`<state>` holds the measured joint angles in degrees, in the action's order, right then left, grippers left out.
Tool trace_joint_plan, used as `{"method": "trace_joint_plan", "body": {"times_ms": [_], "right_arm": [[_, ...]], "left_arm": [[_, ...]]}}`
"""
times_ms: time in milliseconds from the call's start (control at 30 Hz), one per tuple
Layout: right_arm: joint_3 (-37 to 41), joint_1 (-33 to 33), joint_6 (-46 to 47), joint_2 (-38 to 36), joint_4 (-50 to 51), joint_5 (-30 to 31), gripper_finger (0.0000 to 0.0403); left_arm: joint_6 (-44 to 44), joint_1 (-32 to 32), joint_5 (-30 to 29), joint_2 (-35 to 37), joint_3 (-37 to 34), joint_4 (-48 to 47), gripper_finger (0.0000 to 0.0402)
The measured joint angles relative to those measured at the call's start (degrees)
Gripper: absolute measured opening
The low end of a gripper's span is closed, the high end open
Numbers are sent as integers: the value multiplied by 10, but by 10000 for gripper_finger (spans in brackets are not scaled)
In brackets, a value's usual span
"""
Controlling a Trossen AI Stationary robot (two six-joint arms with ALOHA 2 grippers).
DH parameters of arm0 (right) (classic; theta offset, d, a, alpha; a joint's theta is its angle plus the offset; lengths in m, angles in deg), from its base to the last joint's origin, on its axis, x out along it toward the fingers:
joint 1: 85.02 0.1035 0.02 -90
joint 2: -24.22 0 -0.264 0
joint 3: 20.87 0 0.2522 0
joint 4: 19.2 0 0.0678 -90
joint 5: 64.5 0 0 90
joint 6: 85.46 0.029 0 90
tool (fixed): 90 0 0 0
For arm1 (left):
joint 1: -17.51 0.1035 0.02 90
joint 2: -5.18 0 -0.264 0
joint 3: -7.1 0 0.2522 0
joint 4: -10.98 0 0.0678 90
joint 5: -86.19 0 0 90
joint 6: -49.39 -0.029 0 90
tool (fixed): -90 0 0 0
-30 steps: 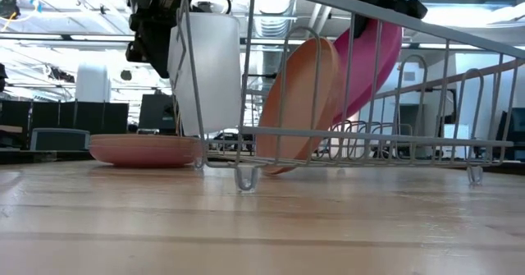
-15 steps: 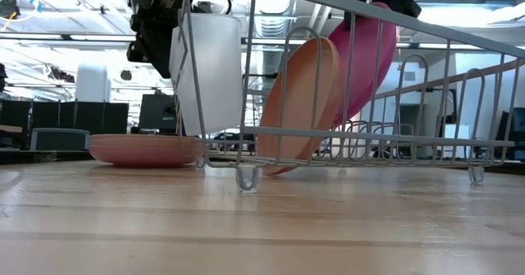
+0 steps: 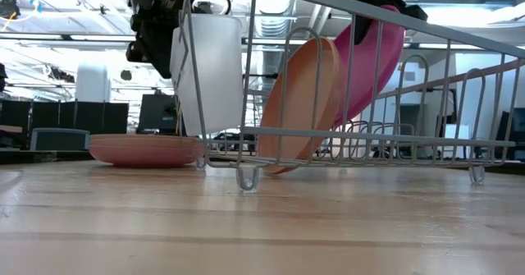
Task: Sort dishes
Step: Adjust the plates in the dish rack
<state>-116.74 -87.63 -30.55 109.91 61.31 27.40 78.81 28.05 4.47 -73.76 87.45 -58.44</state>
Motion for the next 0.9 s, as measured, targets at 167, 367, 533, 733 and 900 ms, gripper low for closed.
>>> {"method": "trace_joint_plan", "body": {"times_ms": [167, 367, 533, 733, 900], "right_arm": [[0, -2, -7, -1, 1, 15, 160], [-14, -13, -34, -7, 13, 19, 151], [-29, -21, -42, -7, 24, 5, 110], [-50, -21, -57, -8, 32, -3, 73], [-54, -17, -50, -8, 39, -6, 65]], "left_arm": [[2, 0, 0, 0, 0, -1, 0], [4, 0, 1, 0, 0, -2, 0], [4, 0, 3, 0, 0, -2, 0], [4, 0, 3, 0, 0, -2, 0], [4, 0, 2, 0, 0, -2, 0]]}}
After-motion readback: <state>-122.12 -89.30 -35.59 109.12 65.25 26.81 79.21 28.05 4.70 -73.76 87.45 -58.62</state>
